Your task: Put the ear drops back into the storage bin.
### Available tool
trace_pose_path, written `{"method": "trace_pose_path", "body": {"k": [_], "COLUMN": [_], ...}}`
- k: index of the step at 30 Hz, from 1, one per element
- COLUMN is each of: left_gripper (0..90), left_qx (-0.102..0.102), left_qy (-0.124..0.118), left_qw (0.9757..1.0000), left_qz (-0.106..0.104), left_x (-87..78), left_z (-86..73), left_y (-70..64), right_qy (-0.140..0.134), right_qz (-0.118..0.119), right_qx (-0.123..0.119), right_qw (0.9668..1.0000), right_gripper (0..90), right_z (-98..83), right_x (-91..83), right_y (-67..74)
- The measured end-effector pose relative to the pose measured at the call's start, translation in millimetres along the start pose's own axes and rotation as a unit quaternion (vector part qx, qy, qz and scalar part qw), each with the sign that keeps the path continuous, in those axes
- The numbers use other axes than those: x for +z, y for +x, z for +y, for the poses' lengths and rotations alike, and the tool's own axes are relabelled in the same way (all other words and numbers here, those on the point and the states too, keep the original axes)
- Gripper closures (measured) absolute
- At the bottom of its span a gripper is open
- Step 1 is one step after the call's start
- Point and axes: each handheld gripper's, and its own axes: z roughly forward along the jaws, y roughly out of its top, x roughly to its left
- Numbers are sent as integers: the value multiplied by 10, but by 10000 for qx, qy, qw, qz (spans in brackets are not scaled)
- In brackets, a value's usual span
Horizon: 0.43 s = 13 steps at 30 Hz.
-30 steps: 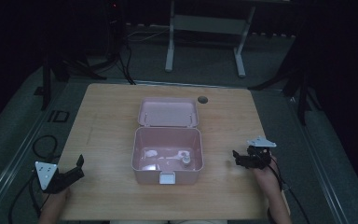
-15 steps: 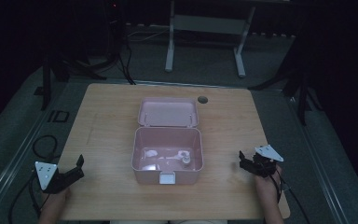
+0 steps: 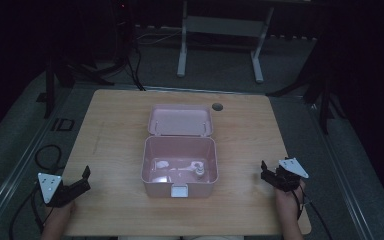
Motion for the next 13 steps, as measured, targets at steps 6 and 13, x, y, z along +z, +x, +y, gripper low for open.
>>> {"method": "trace_pose_path", "body": {"k": [6,13], "left_gripper": [3,3], "left_qx": [-19,-28], "left_qy": [-1,6], "left_qw": [10000,10000], "left_qz": [5,12], "left_x": [-1,1], "left_z": [0,1], "left_y": [2,4], "right_qy": [-42,-50], "right_qz": [-70,-95], "right_qx": [-57,-7], "right_qw": [10000,9999], "right_gripper": [137,137], "right_z": [-17,-11], "right_x": [-2,-2], "right_y": [31,18]}}
